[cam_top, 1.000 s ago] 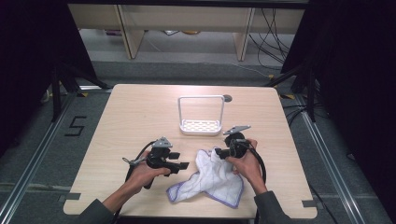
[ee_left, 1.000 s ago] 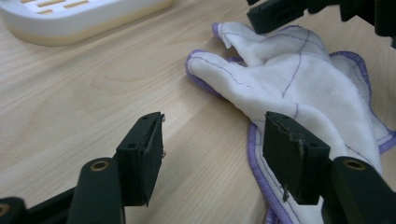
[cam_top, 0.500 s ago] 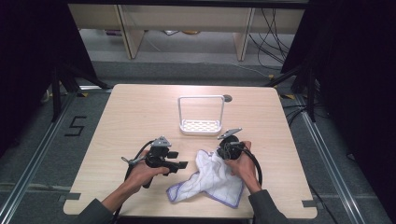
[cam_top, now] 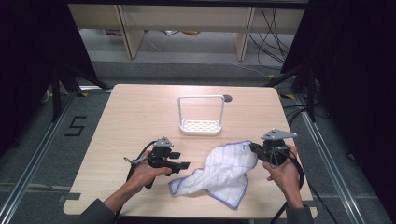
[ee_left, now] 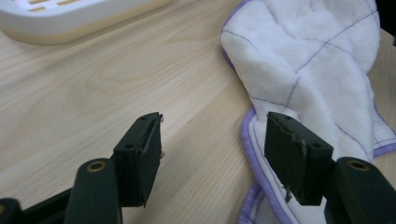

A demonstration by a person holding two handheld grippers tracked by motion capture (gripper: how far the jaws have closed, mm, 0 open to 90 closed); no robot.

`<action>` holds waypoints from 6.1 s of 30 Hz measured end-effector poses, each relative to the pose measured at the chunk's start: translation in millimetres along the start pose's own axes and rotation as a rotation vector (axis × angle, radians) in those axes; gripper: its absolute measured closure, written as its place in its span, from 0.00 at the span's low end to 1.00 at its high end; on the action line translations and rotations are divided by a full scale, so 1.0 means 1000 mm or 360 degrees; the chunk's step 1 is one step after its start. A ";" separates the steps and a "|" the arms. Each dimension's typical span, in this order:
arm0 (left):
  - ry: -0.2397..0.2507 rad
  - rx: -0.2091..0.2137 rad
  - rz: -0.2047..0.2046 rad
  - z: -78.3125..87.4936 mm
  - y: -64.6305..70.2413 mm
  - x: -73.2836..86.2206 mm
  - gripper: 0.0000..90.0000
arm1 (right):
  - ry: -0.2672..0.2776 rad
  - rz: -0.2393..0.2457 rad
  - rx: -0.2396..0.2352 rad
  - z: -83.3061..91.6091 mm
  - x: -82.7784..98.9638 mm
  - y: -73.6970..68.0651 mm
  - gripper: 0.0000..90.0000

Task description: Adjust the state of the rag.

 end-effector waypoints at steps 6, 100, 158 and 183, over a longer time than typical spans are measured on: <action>-0.0023 0.0035 -0.0030 -0.012 0.012 -0.006 0.41 | -0.0155 -0.0107 0.0068 -0.013 0.039 0.031 0.98; -0.0007 0.0107 -0.0323 -0.059 0.088 -0.037 0.90 | -0.0024 0.0054 -0.0001 -0.018 0.009 -0.001 0.97; 0.0081 -0.0191 -0.0522 0.021 0.027 0.028 0.68 | -0.0196 0.0246 -0.0153 -0.108 -0.028 -0.062 0.98; 0.0023 -0.0127 0.0063 0.007 -0.041 -0.013 0.48 | -0.0305 0.0247 -0.0225 -0.090 0.020 -0.083 0.97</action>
Point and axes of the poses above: each handheld gripper's, and its own axes: z roughly backward along the jaws, x roughly out of its underside, y roughly to its right, the point moved 8 cm from there along -z, roughly forward along the jaws, and after that the axes turned 12 degrees about -x, right-handed, at the moved point
